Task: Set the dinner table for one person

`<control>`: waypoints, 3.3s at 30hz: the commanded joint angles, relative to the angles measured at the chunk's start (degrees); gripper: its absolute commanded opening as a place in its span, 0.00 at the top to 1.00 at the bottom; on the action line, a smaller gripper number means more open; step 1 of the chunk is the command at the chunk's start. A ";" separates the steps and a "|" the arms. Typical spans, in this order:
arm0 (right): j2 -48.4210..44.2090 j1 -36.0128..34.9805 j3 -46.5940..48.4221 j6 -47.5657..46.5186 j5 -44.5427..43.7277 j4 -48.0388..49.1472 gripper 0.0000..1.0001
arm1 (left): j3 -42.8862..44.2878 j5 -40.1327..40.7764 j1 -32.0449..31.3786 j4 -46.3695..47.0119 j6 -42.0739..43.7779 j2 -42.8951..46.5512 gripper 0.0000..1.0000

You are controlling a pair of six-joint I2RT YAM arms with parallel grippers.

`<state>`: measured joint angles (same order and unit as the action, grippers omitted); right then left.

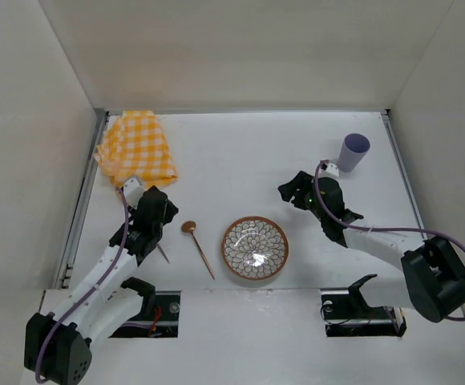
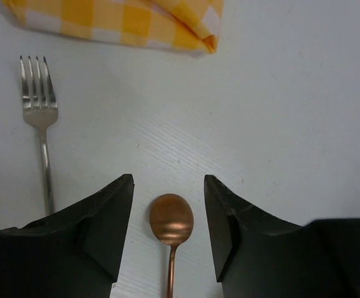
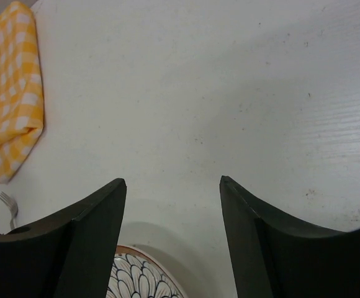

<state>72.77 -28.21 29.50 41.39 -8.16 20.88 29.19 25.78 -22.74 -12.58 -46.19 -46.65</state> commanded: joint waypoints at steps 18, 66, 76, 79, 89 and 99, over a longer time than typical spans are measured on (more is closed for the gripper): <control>0.62 -0.49 1.79 -0.60 0.60 2.32 0.83 | 12.89 7.35 1.87 12.40 8.30 -21.26 0.54; 0.09 -0.49 1.35 -1.48 0.52 2.67 0.36 | 54.75 -6.19 -11.84 16.18 13.06 -67.88 0.68; 0.17 -0.84 1.70 -1.66 0.43 2.84 0.35 | 22.27 4.18 -12.98 29.52 -2.90 -42.93 0.53; 1.40 -0.84 2.05 -1.40 0.95 3.02 0.35 | 13.81 4.54 -11.59 32.96 -10.30 -39.31 0.51; 1.94 -2.24 2.85 -2.10 1.40 2.85 0.35 | 9.40 -5.91 -1.83 47.20 -14.53 -41.84 0.47; 3.51 -2.60 3.55 -2.63 1.48 2.76 0.34 | 11.85 -7.32 0.81 42.65 -17.53 -46.07 0.47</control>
<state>75.81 -30.11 30.70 39.79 -7.01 21.08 39.09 19.00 -22.37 29.47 -62.26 -93.01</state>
